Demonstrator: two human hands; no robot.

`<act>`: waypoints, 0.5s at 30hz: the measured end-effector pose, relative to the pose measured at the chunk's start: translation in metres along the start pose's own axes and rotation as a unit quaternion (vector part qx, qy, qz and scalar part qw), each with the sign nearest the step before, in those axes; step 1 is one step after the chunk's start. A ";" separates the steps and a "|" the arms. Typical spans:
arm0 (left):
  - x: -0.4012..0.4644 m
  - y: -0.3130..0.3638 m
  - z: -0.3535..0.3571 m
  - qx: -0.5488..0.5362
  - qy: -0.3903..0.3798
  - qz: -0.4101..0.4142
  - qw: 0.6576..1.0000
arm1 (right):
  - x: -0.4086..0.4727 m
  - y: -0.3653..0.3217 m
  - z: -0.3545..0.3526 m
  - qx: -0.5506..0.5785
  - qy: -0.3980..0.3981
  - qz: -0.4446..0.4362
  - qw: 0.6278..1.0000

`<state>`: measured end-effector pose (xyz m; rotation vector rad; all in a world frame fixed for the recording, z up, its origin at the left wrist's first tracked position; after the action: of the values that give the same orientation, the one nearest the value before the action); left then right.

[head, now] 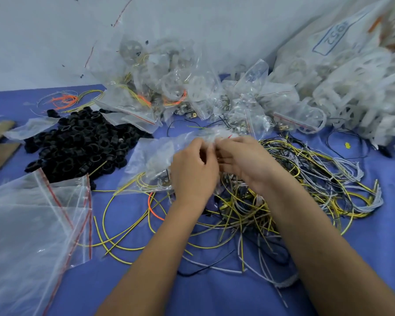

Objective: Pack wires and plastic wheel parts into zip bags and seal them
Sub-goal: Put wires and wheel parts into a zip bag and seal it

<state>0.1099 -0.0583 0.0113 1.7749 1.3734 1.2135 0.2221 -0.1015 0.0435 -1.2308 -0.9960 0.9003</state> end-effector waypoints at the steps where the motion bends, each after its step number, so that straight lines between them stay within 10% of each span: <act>1: 0.000 0.005 0.003 0.021 0.000 0.003 1.000 | -0.002 -0.005 -0.010 -0.049 0.004 -0.016 0.999; 8: -0.015 0.074 0.066 0.036 -0.030 0.119 0.992 | -0.004 -0.031 -0.101 -0.225 0.148 -0.089 0.959; 15: -0.019 0.114 0.155 0.120 -0.198 0.102 0.967 | 0.036 -0.011 -0.202 -0.482 0.275 -0.042 0.831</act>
<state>0.2968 -0.0981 0.0381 2.2277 1.1589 0.7494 0.4251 -0.1335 0.0468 -2.1074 -1.0209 -0.1441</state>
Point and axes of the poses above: each hand's wrist, its own x-axis towards the middle knuckle, its own z-axis out of the palm, y = z × x, the point moved 1 cm from there along x, towards the middle knuckle, and after that the axes turned 14 degrees about -z, right-handed, at the moved point
